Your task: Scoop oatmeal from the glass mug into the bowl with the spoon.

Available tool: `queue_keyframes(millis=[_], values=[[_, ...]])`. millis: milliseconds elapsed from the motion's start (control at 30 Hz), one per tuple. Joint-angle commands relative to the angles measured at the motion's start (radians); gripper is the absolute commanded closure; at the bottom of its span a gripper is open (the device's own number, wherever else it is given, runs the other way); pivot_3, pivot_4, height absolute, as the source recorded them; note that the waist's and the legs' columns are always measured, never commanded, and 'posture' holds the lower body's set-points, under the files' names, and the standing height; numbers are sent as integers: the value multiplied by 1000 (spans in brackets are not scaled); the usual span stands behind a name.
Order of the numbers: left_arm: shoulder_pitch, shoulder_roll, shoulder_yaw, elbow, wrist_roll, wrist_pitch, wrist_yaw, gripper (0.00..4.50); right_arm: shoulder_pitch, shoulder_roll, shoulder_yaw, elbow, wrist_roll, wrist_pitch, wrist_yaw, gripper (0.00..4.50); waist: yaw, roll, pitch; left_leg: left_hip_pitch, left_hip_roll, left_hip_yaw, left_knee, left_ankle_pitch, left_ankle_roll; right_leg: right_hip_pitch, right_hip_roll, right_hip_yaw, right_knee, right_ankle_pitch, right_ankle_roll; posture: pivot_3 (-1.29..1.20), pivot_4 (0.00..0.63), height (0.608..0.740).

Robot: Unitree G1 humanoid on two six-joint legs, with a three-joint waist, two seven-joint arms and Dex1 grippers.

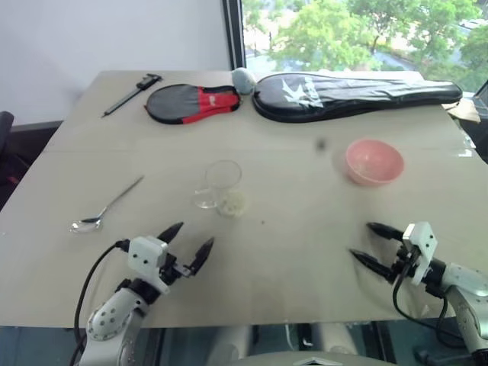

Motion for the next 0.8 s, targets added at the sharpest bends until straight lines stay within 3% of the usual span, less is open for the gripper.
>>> queue_keyframes(millis=[33,800], values=[[13,-3,-5,-8,0,-35,10,62,1,-10,0,-18,4,13,-1,0,0,0,0,0,0,0,0,0,0,0,0,0,0,0,0,0,150,740],[84,-62,-24,36,29,-97,104,62,-32,-10,23,-23,-21,29,-10,0,0,3,2,-1,0,1,0,0,1,-1,0,1,0,0,0,0,150,740]])
